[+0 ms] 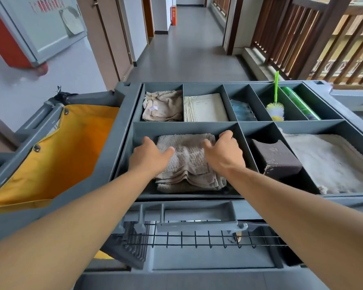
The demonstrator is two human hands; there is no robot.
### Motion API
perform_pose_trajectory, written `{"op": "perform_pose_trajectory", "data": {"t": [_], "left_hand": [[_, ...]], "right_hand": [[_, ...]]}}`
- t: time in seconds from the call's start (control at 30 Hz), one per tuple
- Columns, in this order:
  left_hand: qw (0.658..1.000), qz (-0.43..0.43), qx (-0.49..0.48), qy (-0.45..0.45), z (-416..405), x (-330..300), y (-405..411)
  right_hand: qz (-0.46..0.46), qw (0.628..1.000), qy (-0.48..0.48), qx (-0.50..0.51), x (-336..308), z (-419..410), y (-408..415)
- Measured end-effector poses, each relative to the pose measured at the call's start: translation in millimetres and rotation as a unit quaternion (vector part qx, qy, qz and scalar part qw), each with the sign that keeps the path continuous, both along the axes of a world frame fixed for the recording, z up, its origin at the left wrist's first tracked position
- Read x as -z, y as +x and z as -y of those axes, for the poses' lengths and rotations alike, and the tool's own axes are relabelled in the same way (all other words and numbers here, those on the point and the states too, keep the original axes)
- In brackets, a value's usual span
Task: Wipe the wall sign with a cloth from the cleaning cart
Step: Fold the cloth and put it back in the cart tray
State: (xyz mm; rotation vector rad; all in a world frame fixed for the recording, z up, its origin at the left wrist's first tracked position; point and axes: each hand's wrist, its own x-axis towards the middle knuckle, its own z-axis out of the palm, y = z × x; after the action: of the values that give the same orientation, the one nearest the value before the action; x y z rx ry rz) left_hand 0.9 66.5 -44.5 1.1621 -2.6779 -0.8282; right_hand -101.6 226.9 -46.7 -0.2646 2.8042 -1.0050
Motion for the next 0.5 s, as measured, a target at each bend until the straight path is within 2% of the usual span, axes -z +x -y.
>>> {"op": "perform_pose_trajectory", "data": {"t": [0.17,0.23,0.37,0.5], "left_hand": [[0.993,0.098,0.061,-0.036,-11,-4,4],[0.994,0.092,0.064,-0.011,-10,-4,7],[0.997,0.047,0.055,0.037,0,0,16],[0.998,0.025,0.056,0.027,0,2,21]], "right_hand": [[-0.050,0.988,0.122,-0.077,-1,0,23],[-0.048,0.983,0.149,-0.096,-1,1,28],[-0.034,0.983,0.137,-0.117,-2,-2,28],[-0.062,0.980,0.143,-0.123,-3,-3,26]]}}
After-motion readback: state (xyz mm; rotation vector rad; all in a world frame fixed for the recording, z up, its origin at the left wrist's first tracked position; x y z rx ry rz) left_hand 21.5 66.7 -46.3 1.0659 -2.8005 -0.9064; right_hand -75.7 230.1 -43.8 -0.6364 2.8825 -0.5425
